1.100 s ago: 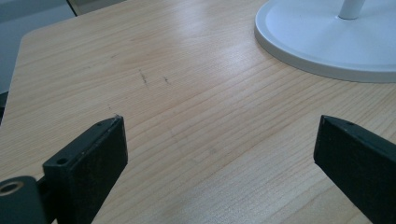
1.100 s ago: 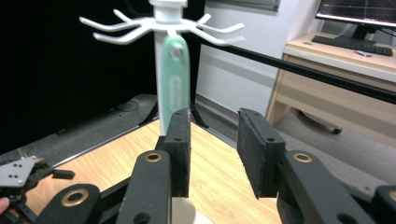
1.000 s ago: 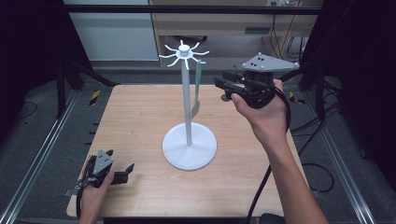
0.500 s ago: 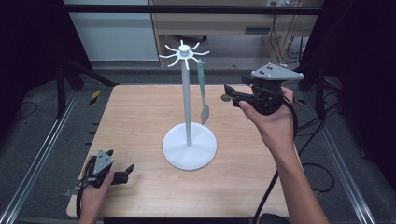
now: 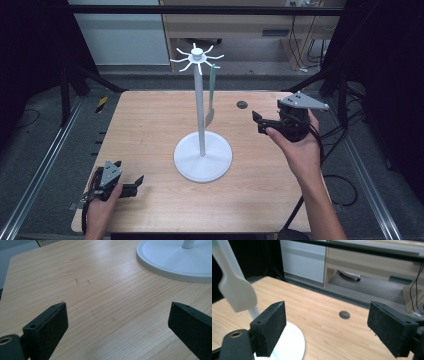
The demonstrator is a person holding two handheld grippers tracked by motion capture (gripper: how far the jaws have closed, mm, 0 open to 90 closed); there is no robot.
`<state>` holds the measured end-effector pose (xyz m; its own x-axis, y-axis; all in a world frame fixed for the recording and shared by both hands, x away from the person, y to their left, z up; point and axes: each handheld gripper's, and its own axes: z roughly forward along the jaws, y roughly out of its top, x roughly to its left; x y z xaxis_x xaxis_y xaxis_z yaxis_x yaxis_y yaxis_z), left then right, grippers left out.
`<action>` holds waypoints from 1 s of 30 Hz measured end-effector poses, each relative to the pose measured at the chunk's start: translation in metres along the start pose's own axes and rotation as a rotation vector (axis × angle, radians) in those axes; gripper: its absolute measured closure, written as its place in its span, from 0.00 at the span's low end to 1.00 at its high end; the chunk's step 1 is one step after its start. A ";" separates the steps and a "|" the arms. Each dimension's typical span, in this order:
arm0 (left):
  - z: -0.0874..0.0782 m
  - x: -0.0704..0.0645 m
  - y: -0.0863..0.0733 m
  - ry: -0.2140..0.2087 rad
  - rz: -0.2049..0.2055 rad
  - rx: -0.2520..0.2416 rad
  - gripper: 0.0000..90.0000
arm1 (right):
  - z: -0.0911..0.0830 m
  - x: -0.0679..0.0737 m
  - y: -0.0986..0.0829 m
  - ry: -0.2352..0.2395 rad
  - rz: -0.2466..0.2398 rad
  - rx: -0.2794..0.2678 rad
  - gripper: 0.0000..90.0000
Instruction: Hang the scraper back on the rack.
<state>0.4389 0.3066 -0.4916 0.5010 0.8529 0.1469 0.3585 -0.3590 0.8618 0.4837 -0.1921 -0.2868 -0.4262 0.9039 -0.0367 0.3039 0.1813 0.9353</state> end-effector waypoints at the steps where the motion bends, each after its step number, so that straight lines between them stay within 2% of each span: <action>1: 0.000 0.000 0.000 0.001 -0.001 0.000 0.03 | 0.000 -0.001 -0.005 -0.001 0.004 0.006 0.16; 10: 0.000 0.001 0.000 0.002 -0.003 0.000 0.03 | 0.006 -0.007 -0.053 -0.027 0.031 0.057 0.14; 11: 0.000 0.001 0.000 0.003 -0.003 0.000 0.03 | 0.009 -0.008 -0.063 -0.027 0.037 0.071 0.13; 12: 0.000 0.001 0.000 0.003 -0.003 0.000 0.03 | 0.009 -0.008 -0.063 -0.027 0.037 0.071 0.13; 23: -0.001 0.002 -0.001 0.005 -0.004 -0.001 0.03 | 0.027 -0.001 -0.115 -0.026 0.055 0.172 0.13; 30: -0.001 0.002 -0.001 0.005 -0.005 -0.001 0.03 | 0.036 0.003 -0.133 -0.016 0.061 0.212 0.13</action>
<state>0.4391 0.3085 -0.4917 0.4950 0.8566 0.1454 0.3604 -0.3547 0.8627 0.4723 -0.1993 -0.4239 -0.3886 0.9213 0.0103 0.5014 0.2021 0.8413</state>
